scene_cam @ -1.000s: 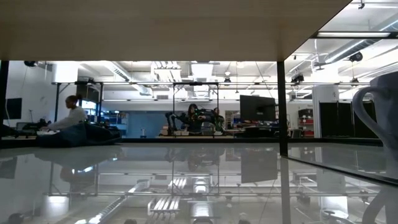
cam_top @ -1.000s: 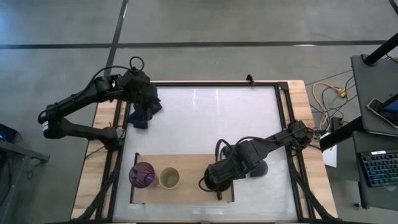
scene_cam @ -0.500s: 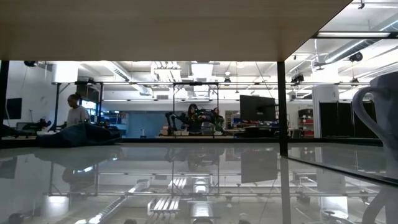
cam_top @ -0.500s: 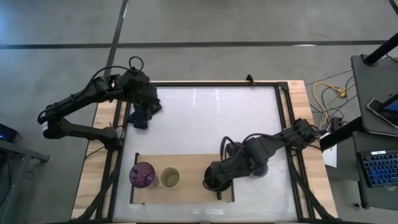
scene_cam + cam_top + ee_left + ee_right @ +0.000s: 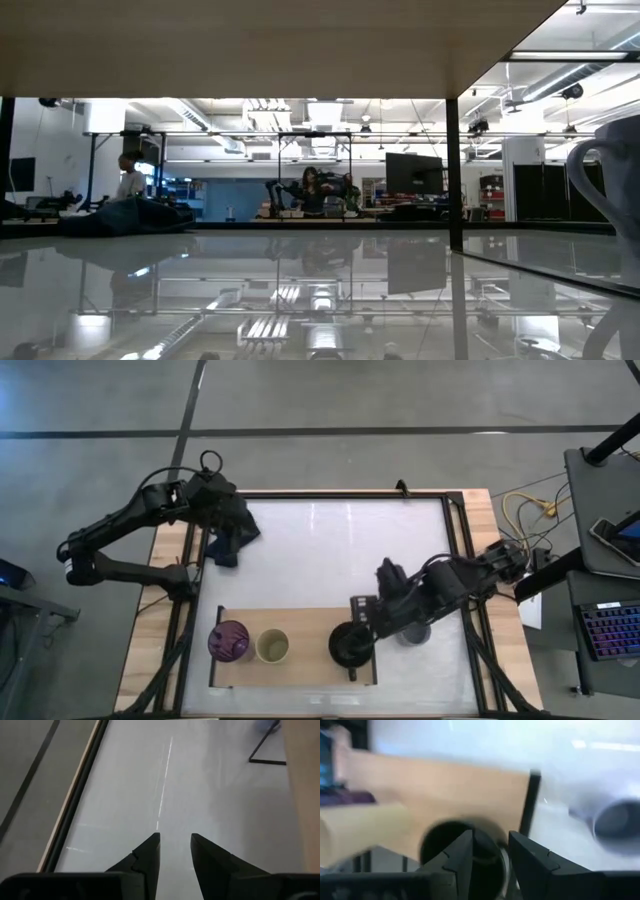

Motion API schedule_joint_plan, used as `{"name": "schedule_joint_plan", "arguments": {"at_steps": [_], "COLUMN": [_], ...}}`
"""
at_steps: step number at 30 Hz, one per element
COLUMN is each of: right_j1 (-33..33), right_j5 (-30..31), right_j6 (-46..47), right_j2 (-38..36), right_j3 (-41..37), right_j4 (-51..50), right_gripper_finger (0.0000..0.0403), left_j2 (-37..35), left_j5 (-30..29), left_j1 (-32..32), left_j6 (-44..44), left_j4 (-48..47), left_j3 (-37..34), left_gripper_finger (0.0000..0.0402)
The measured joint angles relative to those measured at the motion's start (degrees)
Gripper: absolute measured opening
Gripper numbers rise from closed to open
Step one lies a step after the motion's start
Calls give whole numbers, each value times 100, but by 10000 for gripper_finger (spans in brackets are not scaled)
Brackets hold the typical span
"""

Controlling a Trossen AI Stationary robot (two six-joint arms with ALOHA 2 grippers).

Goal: Stack small to large cups/mugs on shelf
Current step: Adjust the purple cup on the shelf

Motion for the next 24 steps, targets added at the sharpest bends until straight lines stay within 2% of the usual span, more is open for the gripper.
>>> {"name": "schedule_joint_plan", "arguments": {"at_steps": [3,7,13,17,24], "right_j1": [-109,-439,-1152,-1682,-2309], "right_j5": [459,558,517,-33,-1392], "right_j6": [-255,-1027,-2859,-3891,-4774], "right_j2": [-101,-124,10,168,665], "right_j3": [0,-2,-2,-2,-4], "right_j4": [0,82,1365,2298,2472], "right_gripper_finger": [108,77,14,9,9], "left_j2": [-73,-173,-347,-492,-1080], "left_j5": [17,130,1073,1107,1090], "left_j1": [0,4,-1,3,-2], "left_j6": [-168,-289,-530,-643,-1293], "left_j4": [-117,-477,-970,-1335,-1888], "left_j3": [0,0,-23,-33,-541], "left_gripper_finger": [95,95,95,95,95]}}
